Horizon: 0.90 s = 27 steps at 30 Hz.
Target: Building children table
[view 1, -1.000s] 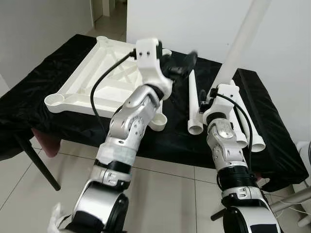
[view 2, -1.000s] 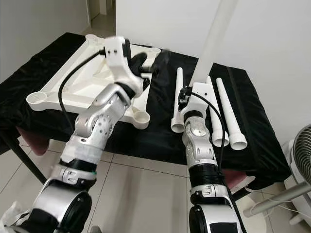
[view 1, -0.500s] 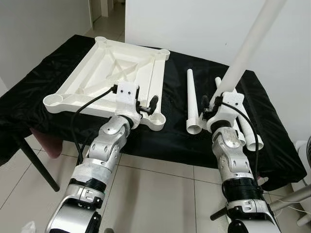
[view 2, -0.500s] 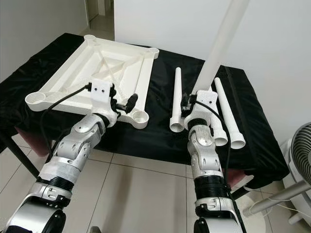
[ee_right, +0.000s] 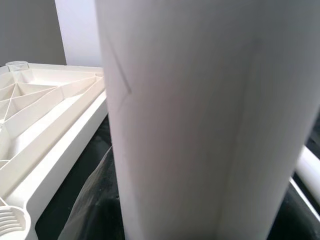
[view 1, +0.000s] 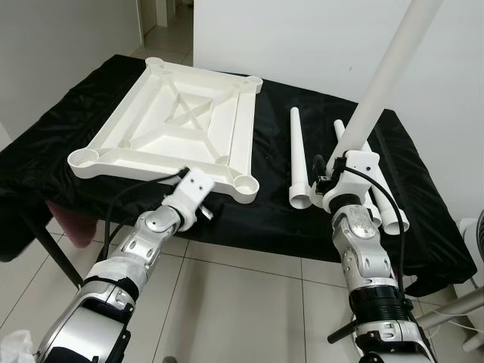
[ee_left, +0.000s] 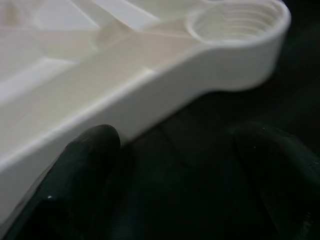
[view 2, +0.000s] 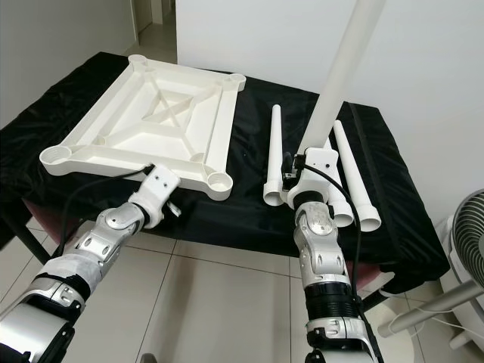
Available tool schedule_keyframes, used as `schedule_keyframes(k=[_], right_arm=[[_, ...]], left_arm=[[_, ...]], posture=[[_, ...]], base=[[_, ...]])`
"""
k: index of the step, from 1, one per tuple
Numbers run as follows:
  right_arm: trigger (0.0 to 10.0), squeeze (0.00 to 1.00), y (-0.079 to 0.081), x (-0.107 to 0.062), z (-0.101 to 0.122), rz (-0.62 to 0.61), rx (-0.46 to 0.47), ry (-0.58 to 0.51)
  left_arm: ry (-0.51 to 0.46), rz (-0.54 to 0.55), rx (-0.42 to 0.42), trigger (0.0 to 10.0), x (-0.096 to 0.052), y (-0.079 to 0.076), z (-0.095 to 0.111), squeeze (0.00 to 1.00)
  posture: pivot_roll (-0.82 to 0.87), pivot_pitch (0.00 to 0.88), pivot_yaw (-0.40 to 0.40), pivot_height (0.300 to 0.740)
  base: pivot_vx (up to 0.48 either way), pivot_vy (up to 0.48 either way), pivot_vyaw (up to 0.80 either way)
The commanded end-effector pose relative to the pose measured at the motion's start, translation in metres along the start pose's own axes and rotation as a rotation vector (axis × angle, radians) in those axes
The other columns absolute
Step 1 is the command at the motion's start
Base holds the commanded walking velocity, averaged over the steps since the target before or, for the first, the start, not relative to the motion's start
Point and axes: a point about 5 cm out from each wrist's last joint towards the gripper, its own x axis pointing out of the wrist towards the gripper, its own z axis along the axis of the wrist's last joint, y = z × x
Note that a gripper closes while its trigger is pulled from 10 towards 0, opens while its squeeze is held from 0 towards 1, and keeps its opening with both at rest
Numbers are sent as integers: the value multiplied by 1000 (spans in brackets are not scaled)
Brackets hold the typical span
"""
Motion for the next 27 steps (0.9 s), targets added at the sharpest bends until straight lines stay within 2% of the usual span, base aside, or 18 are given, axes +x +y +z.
schedule_keyframes(k=[1, 4, 5, 6, 7, 8, 9, 10, 11, 13, 15, 16, 20, 22, 24, 27], right_arm=[[10000, 0, -5, 2, 8, -2, -13, -26], [10000, 0, -4, -1, 13, 22, -5, -63], [10000, 0, -4, -1, 13, 22, -5, -63], [10000, 0, -2, -4, 13, 40, 7, -81], [10000, 0, 0, -11, 12, 63, 3, -103], [10000, 0, 0, -11, 12, 63, 3, -103], [10000, 0, 3, -17, 10, 74, 1, -115], [10000, 0, 3, -17, 10, 74, 1, -115], [10000, 0, 5, -22, 7, 86, -1, -123], [10000, 0, 5, -22, 7, 86, -1, -123], [10000, 0, 6, -27, 1, 96, -1, -114], [10000, 0, 7, -28, -2, 114, -18, -106], [10000, 0, 8, -29, -4, 122, -9, -98], [10000, 0, 8, -30, -6, 135, -14, -91], [10000, 0, 7, -30, -7, 136, -12, -85], [10000, 0, 7, -31, -9, 142, -9, -79]], left_arm=[[-1, -42, 12, 10000, 3, -4, 1, 0], [-83, -26, -57, 10000, 3, 2, 11, 0], [-83, -26, -57, 10000, 3, 2, 11, 0], [-141, -8, -111, 10000, 1, 4, 18, 0], [-225, 36, -209, 10000, -2, 7, 28, 0], [-225, 36, -209, 10000, -2, 7, 28, 0], [-320, 95, -284, 10000, -8, 11, 40, 0], [-320, 95, -284, 10000, -8, 11, 40, 0], [-400, 175, -343, 10000, -15, 17, 50, 0], [-400, 175, -343, 10000, -15, 17, 50, 0], [-481, 279, -384, 10000, -24, 24, 59, 0], [-483, 301, -427, 10000, -27, 25, 59, 0], [-488, 332, -452, 10000, -31, 26, 56, 0], [-498, 400, -418, 10000, -43, 29, 48, 0], [-502, 422, -380, 10000, -48, 29, 44, 0], [-495, 427, -366, 10000, -53, 30, 41, 0]], posture=[[-30, 0, -82, 740], [-32, 0, -80, 740], [-32, 0, -80, 740], [-41, 0, -68, 740], [-41, 0, -68, 740], [-41, 0, -68, 740], [-39, 0, -70, 740], [-39, 0, -70, 740], [-34, 0, -74, 740], [-34, 0, -74, 740], [-16, 0, -84, 740], [-10, 0, -87, 740], [-5, 0, -93, 740], [7, 0, -103, 740], [13, 0, -105, 740], [18, 0, -106, 740]], base=[[0, 0, 0], [0, 0, 0], [0, 0, 0], [0, 0, 0], [0, 0, 0], [0, 0, 0], [0, 0, 0], [0, 0, 0], [0, 0, 0], [0, 0, 0], [0, 0, 0], [0, 0, 0], [0, 0, 0], [0, 0, 0], [0, 0, 0], [0, 0, 0]])
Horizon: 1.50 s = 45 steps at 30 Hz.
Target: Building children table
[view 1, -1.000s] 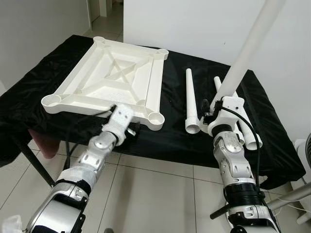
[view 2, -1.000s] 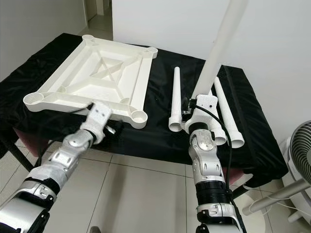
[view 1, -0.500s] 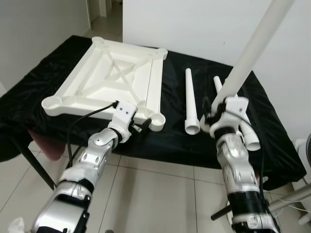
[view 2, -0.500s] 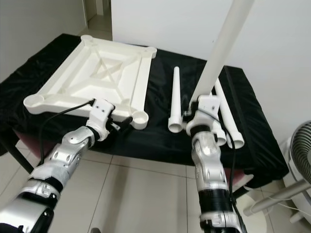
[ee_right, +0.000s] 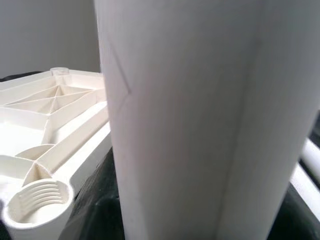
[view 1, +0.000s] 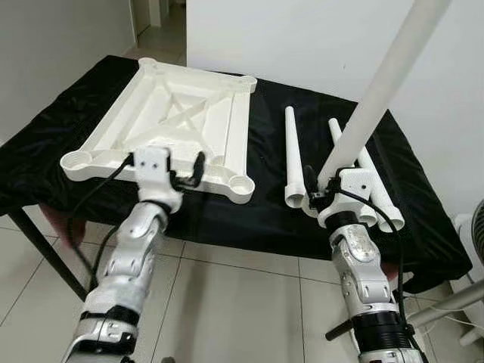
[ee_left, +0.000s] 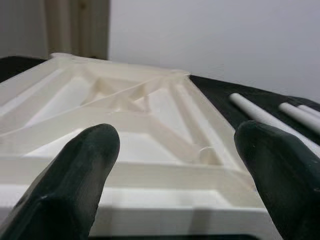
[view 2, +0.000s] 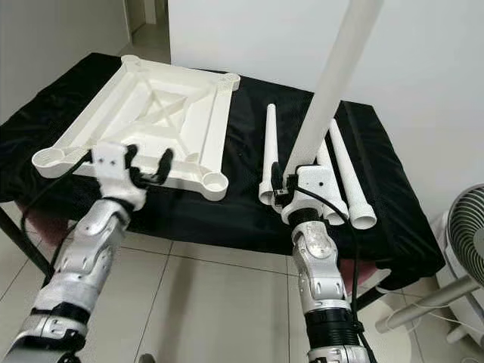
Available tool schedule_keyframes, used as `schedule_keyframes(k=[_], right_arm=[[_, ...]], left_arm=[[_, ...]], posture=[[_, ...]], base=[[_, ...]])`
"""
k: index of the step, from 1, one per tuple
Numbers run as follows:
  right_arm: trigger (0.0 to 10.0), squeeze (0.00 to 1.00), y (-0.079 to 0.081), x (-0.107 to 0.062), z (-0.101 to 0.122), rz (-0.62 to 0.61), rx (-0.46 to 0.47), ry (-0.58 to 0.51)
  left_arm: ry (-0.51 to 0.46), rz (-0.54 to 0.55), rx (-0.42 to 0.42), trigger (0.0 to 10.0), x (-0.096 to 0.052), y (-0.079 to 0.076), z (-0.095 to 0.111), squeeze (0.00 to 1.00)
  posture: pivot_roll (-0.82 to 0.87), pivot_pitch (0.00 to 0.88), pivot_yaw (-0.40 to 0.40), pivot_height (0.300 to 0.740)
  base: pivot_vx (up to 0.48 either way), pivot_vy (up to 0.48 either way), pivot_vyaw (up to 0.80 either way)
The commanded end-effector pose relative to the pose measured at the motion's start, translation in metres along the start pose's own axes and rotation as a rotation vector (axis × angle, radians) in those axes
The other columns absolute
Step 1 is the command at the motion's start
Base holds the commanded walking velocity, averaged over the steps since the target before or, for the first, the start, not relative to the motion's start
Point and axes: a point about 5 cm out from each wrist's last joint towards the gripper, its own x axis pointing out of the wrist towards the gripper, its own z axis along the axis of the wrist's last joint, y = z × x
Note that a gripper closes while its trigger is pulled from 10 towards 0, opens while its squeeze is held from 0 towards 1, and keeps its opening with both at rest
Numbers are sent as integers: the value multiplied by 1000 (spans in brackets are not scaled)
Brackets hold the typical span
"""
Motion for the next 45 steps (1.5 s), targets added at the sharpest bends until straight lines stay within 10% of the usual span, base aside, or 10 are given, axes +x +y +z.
schedule_keyframes(k=[1, 45], right_arm=[[10000, 0, -3, -3, -2, 4, -2, 2], [10000, 0, -2, 3, 4, 7, -35, -31]], left_arm=[[-24, -12, 23, 10000, -1, -2, 7, 0], [-11, -9, -11, 10000, -4, 0, 17, 0]], posture=[[18, 0, -106, 740], [2, 0, -101, 740]], base=[[0, 0, 0], [122, 0, 0]])
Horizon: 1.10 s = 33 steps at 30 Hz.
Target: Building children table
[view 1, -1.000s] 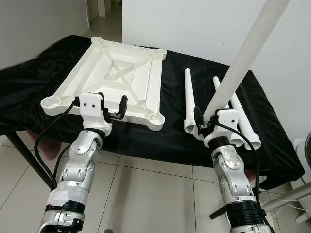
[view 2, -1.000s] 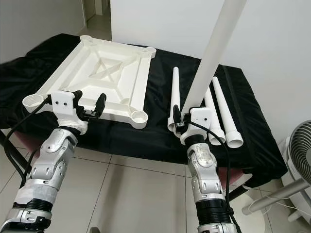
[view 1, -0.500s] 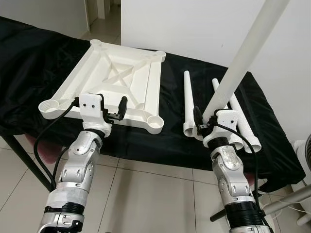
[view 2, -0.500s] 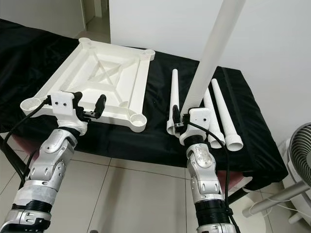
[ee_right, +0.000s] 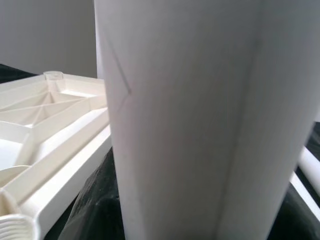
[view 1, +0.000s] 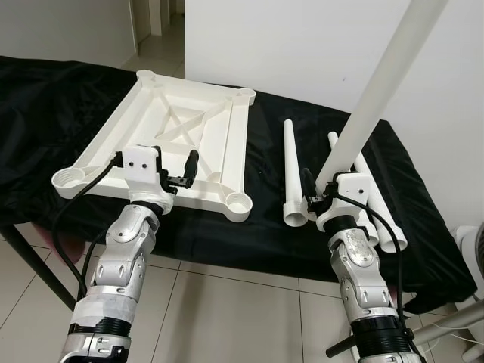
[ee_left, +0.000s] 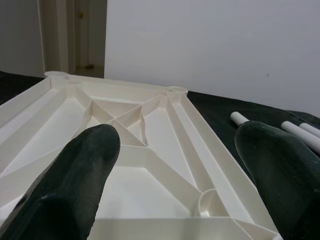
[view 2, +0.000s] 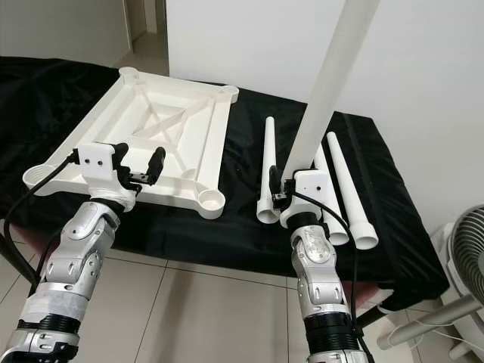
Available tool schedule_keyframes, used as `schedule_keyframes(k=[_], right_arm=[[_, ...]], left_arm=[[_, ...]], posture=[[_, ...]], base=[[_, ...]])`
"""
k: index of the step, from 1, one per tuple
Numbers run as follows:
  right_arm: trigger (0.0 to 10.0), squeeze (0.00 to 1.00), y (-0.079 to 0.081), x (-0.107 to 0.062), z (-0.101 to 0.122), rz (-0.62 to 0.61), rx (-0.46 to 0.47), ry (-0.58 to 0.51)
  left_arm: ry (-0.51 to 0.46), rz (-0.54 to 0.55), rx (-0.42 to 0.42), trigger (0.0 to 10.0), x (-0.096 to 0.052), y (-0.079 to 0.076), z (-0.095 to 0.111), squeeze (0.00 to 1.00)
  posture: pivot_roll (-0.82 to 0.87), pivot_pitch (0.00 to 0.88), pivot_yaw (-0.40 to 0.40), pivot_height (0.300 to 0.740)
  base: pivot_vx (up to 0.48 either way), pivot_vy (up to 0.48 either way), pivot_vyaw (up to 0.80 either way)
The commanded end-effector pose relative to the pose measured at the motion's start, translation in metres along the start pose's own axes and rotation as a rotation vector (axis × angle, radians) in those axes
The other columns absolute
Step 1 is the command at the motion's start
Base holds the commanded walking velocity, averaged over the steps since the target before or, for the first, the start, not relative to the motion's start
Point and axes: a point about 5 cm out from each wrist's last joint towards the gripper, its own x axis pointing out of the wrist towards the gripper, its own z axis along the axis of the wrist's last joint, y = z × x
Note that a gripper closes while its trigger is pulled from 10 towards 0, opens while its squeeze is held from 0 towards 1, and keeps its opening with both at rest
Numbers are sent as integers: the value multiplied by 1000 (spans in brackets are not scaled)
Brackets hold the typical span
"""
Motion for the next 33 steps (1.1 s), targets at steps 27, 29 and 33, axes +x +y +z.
schedule_keyframes(k=[27, 29, 33], right_arm=[[10000, 0, 0, -1, -2, 34, -39, 14], [10000, 0, 0, -1, -2, 38, -42, 17], [10000, 0, -1, -2, -2, 42, -48, 18]], left_arm=[[11, -77, 8, 10000, -4, -14, -2, 0], [19, -137, 34, 10000, -5, -20, -4, 0], [93, -337, 103, 10000, -15, -37, -16, 0]], posture=[[0, 0, -105, 740], [-1, 0, -104, 740], [-3, 0, -104, 740]], base=[[141, 0, 0], [0, 0, 0], [0, 0, 0]])
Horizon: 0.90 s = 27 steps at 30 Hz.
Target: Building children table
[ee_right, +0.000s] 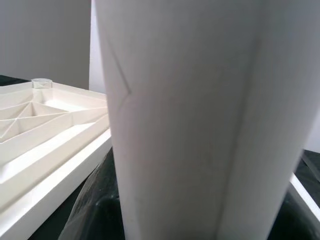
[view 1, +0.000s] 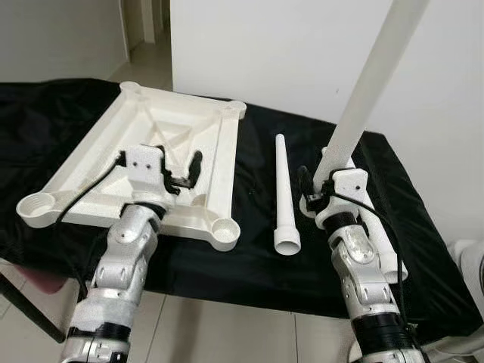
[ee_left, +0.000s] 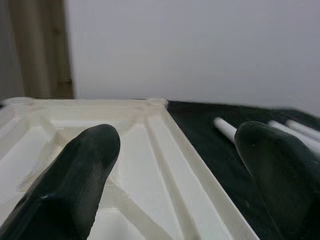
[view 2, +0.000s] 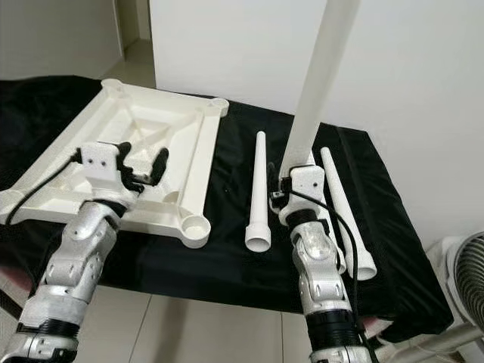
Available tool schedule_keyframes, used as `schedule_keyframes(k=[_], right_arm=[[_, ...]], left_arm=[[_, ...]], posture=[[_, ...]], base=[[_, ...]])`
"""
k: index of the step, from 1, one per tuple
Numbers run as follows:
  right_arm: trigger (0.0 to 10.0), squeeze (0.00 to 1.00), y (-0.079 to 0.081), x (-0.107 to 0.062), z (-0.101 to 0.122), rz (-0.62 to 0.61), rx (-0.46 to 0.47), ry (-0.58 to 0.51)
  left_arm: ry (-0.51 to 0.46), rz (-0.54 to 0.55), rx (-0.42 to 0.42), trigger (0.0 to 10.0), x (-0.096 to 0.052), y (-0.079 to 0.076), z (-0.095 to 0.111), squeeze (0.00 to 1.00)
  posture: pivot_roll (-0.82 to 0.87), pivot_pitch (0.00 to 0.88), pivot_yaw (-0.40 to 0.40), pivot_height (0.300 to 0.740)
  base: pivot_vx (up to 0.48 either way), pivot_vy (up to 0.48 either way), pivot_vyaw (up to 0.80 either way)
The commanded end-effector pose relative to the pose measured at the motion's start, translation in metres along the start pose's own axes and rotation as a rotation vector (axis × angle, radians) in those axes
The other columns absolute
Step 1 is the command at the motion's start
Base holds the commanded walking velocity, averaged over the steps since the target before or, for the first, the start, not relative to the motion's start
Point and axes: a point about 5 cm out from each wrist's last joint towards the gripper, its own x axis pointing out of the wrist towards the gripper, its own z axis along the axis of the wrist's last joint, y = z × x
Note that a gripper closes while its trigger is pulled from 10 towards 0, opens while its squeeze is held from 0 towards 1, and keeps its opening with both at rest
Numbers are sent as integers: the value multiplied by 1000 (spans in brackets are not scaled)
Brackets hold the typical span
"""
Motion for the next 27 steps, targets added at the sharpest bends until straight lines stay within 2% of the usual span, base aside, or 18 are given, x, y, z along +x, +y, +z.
schedule_keyframes(k=[1, 2, 5, 6, 7, 9, 10, 11, 13, 19, 27], right_arm=[[10000, 0, -3, -2, -1, -1, -6, 9], [10000, 0, -3, -2, -1, -1, -7, 8], [10000, 0, -3, -2, 0, -1, -7, 8], [10000, 0, -3, -3, -1, 3, -9, 7], [10000, 0, -3, -3, -1, 3, -9, 7], [10000, 0, -2, -3, -1, 6, -12, 8], [10000, 0, -2, -3, -1, 6, -12, 8], [10000, 0, -2, -4, -1, 6, -14, 10], [10000, 0, -2, -5, -2, 7, -16, 12], [10000, 0, -2, -5, -2, 7, -21, 12], [10000, 0, 0, -6, -2, 11, -19, 15]], left_arm=[[58, -310, 36, 10000, -6, -24, -10, 0], [82, -354, 41, 10000, -9, -25, -13, 0], [105, -382, 42, 10000, -11, -26, -16, 0], [131, -453, 66, 10000, -17, -27, -20, 0], [131, -453, 66, 10000, -17, -27, -20, 0], [176, -611, 89, 10000, -32, -32, -25, 0], [176, -611, 89, 10000, -32, -32, -25, 0], [210, -657, 95, 10000, -37, -32, -29, 0], [247, -666, 133, 10000, -41, -28, -35, 0], [274, -692, 114, 10000, -45, -24, -37, 0], [382, -677, 151, 10000, -45, -1, -50, 0]], posture=[[-3, 0, -103, 740], [-4, 0, -102, 740], [-4, 0, -102, 740], [-4, 0, -101, 740], [-4, 0, -101, 740], [-4, 0, -99, 740], [-4, 0, -99, 740], [-6, 0, -99, 740], [-9, 0, -97, 740], [-12, 0, -93, 740], [-11, 0, -87, 740]], base=[[0, 0, 0], [0, 0, 0], [0, 0, 0], [0, 0, 0], [0, 0, 0], [0, 0, 0], [0, 0, 0], [0, 0, 0], [0, 0, 0], [0, 0, 0], [0, 0, 0]])
